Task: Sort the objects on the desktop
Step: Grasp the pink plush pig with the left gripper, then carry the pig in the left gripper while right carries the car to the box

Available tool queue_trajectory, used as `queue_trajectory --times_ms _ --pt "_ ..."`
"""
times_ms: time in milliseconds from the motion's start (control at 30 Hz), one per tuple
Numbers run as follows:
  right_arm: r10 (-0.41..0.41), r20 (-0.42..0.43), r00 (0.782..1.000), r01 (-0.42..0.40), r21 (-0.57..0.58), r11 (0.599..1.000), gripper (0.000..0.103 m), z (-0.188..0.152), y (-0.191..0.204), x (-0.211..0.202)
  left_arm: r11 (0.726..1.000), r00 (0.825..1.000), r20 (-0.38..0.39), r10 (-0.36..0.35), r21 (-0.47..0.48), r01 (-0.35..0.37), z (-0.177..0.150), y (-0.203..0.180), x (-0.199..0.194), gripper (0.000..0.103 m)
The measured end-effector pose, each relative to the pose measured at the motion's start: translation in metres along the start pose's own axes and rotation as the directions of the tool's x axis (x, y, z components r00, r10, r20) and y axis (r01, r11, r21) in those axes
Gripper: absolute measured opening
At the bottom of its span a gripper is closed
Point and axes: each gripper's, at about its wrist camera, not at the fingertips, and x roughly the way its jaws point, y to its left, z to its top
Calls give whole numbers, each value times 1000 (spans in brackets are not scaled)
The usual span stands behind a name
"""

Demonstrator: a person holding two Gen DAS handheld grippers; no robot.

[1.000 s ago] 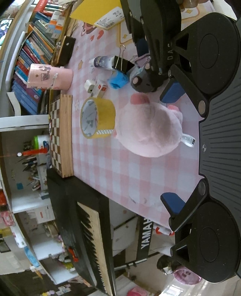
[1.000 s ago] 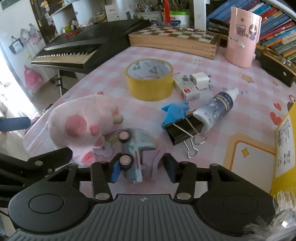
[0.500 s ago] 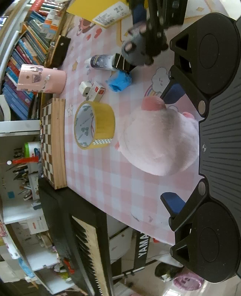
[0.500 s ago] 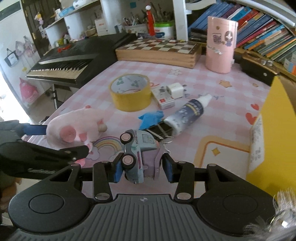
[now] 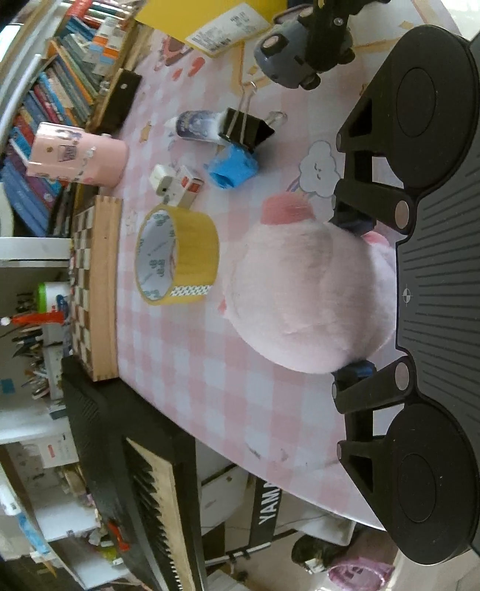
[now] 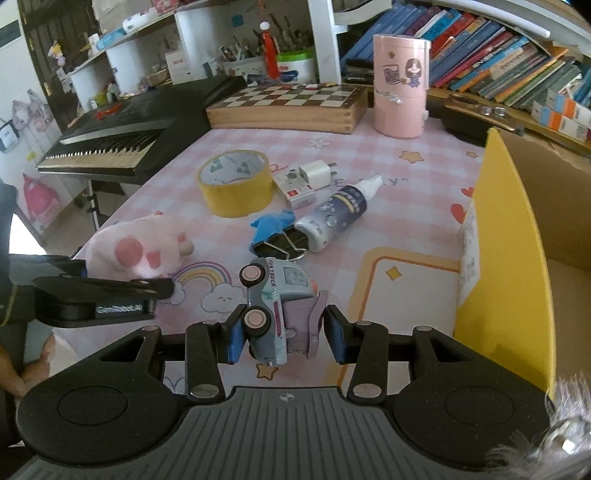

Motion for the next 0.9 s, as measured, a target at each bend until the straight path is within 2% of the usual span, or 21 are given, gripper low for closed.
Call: queue_trajectory --times_ms 200,400,600,900 --pt "-24 17 1000 23 32 999 41 -4 -1 -15 995 995 74 -70 -61 75 1 11 -37 59" --pt "-41 41 998 39 37 999 41 -13 8 -34 996 981 169 -91 1 92 -5 8 -76 59" --pt "-55 66 996 56 -1 998 41 -28 28 -54 993 974 192 -120 46 113 -29 5 -102 59" --pt "-66 66 996 65 26 998 41 -53 51 -79 981 964 192 -184 101 167 -62 11 -132 59"
